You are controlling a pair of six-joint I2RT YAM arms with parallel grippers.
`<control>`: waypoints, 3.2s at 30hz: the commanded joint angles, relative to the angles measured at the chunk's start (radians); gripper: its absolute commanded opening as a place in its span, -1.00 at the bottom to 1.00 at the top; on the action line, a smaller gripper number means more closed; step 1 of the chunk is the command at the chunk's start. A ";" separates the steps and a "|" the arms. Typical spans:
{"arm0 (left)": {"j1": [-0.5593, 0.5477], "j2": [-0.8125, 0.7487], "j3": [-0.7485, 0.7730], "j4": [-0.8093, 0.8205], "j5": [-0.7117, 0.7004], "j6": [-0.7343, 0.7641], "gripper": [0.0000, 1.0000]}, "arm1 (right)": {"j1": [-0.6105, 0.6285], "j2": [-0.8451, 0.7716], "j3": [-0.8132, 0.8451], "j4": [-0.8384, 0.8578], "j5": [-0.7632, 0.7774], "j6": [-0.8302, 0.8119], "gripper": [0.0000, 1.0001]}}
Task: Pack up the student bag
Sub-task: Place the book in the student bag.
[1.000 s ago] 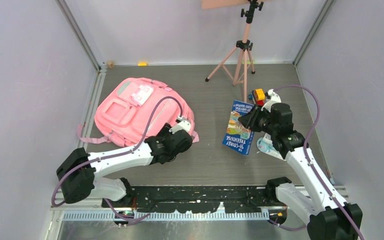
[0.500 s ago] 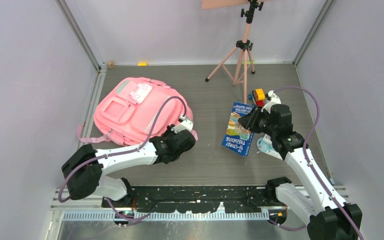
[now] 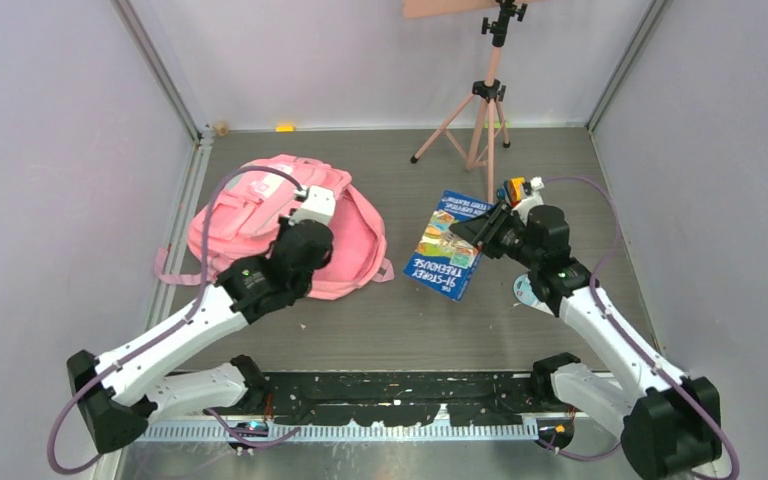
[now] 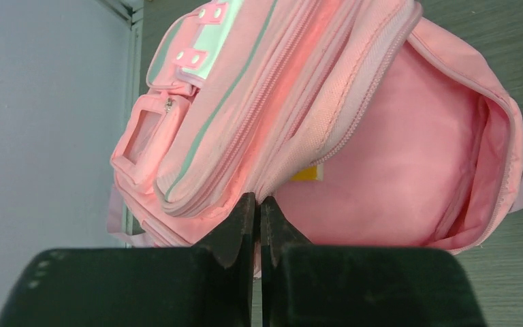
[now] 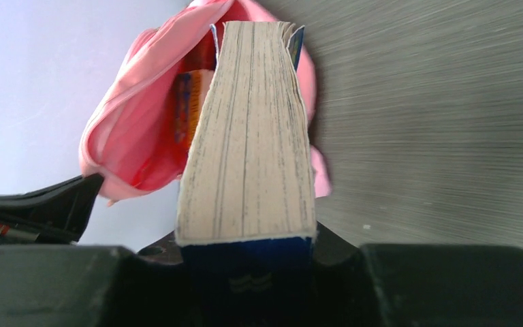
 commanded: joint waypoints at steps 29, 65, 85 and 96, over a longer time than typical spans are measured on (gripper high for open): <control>0.206 -0.140 -0.012 0.067 0.377 0.186 -1.00 | 0.479 0.900 0.513 0.777 0.094 0.527 -0.99; 0.225 -0.154 -0.034 0.083 0.485 0.143 -1.00 | 0.593 1.221 0.816 0.573 0.438 0.223 0.33; 0.230 -0.150 -0.038 0.079 0.504 0.139 -1.00 | 0.603 1.051 0.637 0.416 0.480 0.154 0.54; 0.230 -0.140 -0.040 0.081 0.520 0.135 -1.00 | 0.630 1.225 0.869 0.424 0.484 0.121 0.32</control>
